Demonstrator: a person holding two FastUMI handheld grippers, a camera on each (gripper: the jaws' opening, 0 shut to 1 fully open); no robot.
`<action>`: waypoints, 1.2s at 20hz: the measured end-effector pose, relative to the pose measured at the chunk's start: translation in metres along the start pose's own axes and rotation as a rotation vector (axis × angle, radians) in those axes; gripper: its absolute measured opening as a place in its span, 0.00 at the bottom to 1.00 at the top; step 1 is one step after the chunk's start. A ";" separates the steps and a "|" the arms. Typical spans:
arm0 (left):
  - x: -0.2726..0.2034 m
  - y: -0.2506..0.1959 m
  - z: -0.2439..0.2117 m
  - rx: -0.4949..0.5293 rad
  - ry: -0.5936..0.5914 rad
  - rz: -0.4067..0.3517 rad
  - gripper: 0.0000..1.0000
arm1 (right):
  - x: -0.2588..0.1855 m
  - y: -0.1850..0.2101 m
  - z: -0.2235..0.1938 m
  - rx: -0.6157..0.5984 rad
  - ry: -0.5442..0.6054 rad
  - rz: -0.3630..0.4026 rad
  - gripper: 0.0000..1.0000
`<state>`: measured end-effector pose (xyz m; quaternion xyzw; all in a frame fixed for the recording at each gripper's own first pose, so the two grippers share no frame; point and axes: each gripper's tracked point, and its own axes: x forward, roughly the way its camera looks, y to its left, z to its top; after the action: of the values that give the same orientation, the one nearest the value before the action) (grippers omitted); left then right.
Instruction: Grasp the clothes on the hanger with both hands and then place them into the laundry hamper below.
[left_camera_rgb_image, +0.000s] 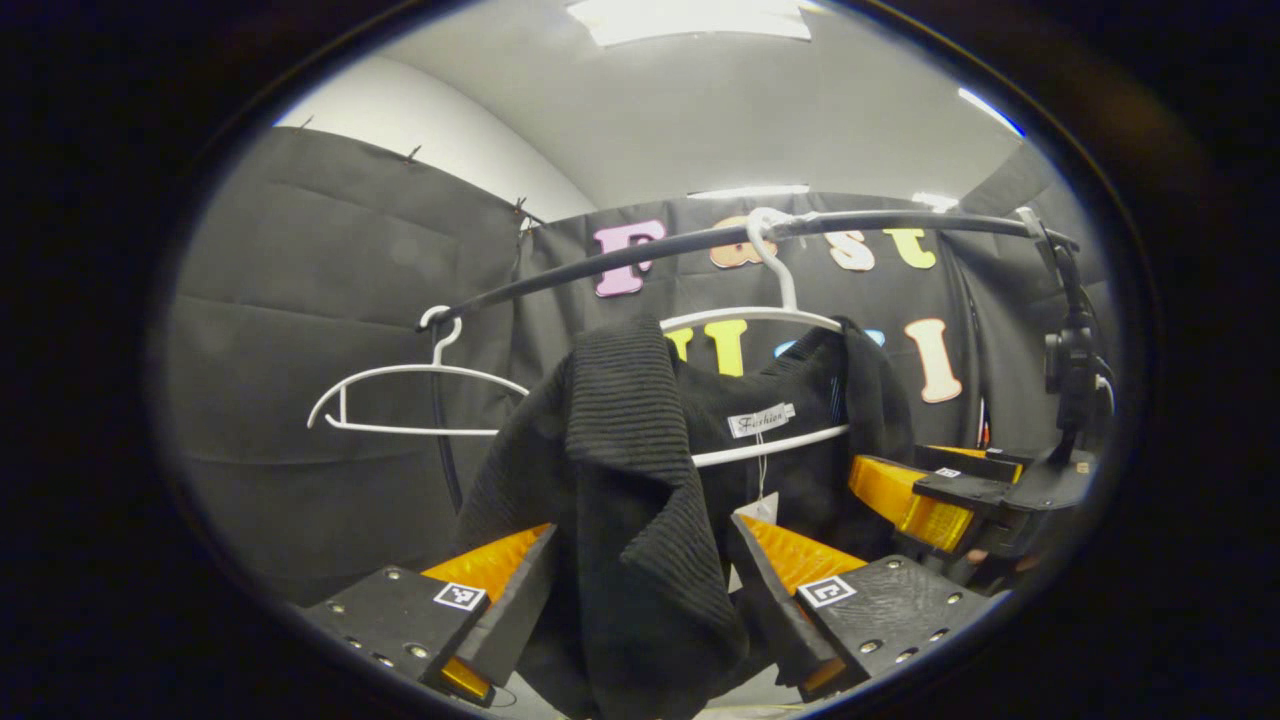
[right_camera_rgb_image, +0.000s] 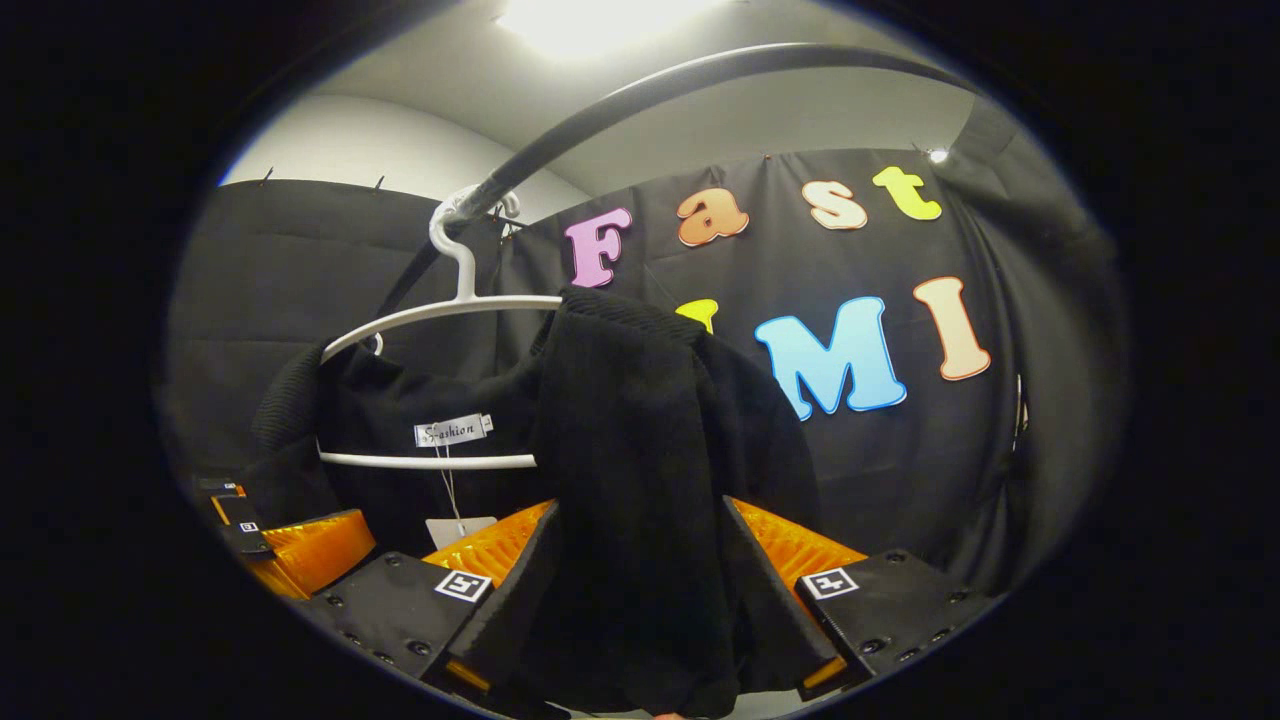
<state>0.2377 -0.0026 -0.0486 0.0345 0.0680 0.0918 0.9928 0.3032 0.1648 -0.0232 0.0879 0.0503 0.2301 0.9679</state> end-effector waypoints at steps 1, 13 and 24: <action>0.003 0.000 -0.002 0.000 0.004 0.005 0.99 | 0.005 0.001 -0.003 0.006 0.008 0.002 0.97; 0.000 0.001 0.003 0.042 0.003 -0.009 0.30 | 0.022 -0.021 -0.007 -0.018 0.018 -0.077 0.12; -0.033 0.008 0.034 0.155 -0.067 0.022 0.00 | 0.003 -0.033 0.045 -0.134 -0.150 -0.157 0.02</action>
<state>0.2092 -0.0027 -0.0098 0.1152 0.0413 0.0957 0.9879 0.3260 0.1308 0.0144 0.0360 -0.0311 0.1493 0.9876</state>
